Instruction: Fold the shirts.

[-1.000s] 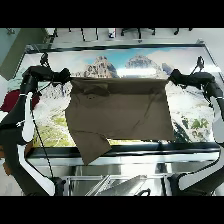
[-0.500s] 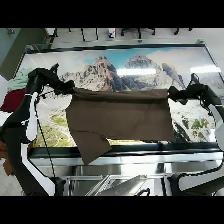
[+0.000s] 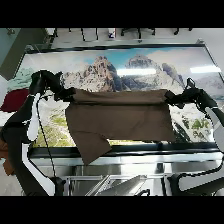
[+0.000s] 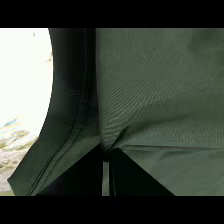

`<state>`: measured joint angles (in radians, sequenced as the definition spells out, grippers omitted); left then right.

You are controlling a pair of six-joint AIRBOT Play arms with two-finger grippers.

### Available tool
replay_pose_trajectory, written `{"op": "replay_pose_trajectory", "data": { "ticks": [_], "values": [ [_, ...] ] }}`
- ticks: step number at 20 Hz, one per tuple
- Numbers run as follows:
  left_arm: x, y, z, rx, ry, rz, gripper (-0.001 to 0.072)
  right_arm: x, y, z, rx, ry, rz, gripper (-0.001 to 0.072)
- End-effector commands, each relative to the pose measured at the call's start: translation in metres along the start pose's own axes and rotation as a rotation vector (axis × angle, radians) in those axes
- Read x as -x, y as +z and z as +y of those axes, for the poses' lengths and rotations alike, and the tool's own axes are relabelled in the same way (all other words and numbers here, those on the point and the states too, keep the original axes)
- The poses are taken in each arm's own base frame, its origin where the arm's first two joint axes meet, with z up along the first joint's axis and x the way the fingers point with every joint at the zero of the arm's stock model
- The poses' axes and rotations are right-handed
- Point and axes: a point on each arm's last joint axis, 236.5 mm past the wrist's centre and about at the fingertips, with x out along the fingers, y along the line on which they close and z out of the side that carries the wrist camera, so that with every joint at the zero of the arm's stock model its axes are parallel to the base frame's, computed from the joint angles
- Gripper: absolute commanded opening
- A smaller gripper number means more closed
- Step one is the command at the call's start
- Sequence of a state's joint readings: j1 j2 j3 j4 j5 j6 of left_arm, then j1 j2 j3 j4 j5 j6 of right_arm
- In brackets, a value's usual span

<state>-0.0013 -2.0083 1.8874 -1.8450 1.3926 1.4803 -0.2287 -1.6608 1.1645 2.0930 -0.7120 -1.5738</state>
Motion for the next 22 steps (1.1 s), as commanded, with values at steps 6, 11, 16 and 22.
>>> {"op": "replay_pose_trajectory", "data": {
  "ticks": [6, 11, 16, 22],
  "values": [
    [0.032, -0.016, -0.011, -0.017, 0.015, 0.074, 0.0660, 0.067, -0.009, 0.012, 0.118, 0.047, 0.117, 0.0472],
    [0.093, -0.081, 0.017, 0.025, 0.091, 0.195, 0.0659, 0.146, -0.029, -0.038, 0.133, 0.027, 0.173, 0.0472],
    [0.056, -0.223, 0.036, 0.134, 0.036, 0.197, 0.0659, 0.140, -0.094, -0.100, 0.070, 0.033, 0.303, 0.0471],
    [-0.010, -0.331, 0.002, 0.305, -0.222, 0.162, 0.0658, 0.121, -0.128, -0.096, 0.116, 0.081, 0.438, 0.0470]
  ]
}}
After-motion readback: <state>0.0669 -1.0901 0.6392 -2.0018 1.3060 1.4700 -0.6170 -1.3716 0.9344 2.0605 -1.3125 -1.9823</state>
